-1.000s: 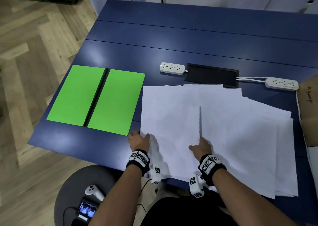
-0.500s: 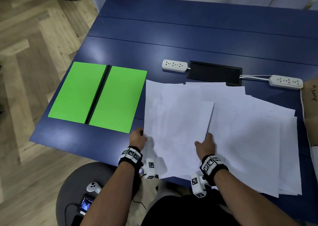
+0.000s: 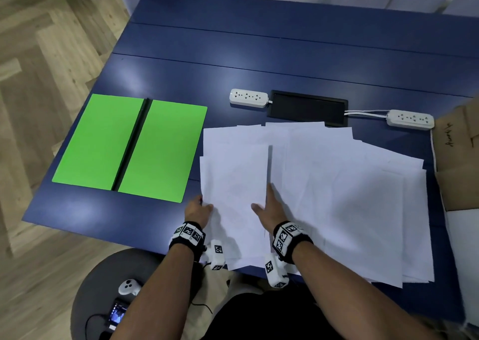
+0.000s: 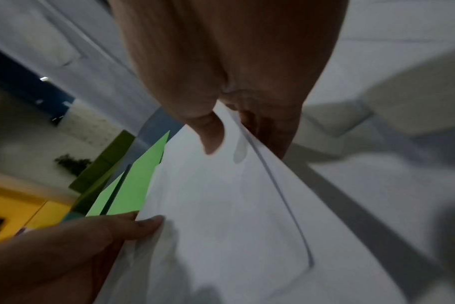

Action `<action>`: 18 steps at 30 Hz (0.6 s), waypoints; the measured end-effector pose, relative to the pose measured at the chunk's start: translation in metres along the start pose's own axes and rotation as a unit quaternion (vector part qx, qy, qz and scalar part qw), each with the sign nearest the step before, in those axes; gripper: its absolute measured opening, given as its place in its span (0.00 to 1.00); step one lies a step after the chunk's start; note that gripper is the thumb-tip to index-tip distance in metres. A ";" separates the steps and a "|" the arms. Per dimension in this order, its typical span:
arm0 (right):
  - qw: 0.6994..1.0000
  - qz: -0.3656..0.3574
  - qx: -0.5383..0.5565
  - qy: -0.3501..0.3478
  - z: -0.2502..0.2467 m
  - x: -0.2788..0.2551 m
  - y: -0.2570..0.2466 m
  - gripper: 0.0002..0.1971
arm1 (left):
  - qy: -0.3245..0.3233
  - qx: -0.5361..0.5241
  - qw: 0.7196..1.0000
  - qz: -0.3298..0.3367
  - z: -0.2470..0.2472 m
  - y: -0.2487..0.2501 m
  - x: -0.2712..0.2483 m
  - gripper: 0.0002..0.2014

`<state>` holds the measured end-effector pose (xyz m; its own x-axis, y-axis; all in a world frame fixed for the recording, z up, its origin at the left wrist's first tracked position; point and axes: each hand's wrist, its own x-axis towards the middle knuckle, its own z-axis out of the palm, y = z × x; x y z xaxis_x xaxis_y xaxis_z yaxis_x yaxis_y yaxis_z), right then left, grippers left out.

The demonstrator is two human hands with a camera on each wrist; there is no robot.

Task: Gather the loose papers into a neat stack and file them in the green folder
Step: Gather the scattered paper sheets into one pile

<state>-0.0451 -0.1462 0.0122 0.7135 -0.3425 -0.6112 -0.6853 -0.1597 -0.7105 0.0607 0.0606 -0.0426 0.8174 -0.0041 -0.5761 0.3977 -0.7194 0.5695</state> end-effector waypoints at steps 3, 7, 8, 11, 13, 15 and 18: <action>0.991 -0.014 0.018 0.135 -0.045 0.000 0.022 0.26 | 0.012 0.024 1.000 -0.007 0.002 0.002 -0.003 0.13; 0.928 0.144 -0.110 0.327 -0.142 -0.012 0.096 0.22 | 0.006 0.038 0.999 -0.007 -0.001 0.005 -0.006 0.10; 0.904 0.216 -0.127 0.348 -0.163 -0.018 0.115 0.29 | 0.001 0.039 0.999 -0.007 -0.003 0.005 -0.007 0.07; 0.863 0.342 -0.136 0.346 -0.203 -0.035 0.152 0.51 | -0.015 0.041 0.999 0.004 -0.006 0.007 -0.010 0.06; 0.860 0.357 -0.142 0.337 -0.213 -0.040 0.166 0.56 | -0.013 0.034 0.999 0.016 -0.007 0.010 -0.014 0.06; 0.858 0.362 -0.174 0.319 -0.214 -0.042 0.172 0.60 | -0.012 0.031 0.999 0.022 -0.006 0.012 -0.017 0.06; 0.864 0.351 -0.208 0.294 -0.212 -0.043 0.174 0.61 | -0.010 0.037 0.999 0.019 -0.005 0.013 -0.017 0.06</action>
<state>-0.2258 -0.3557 -0.0108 -0.0136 -0.8823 -0.4705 -0.9997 0.0020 0.0250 0.0542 0.0550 -0.0221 0.8225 -0.0458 -0.5669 0.3342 -0.7676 0.5470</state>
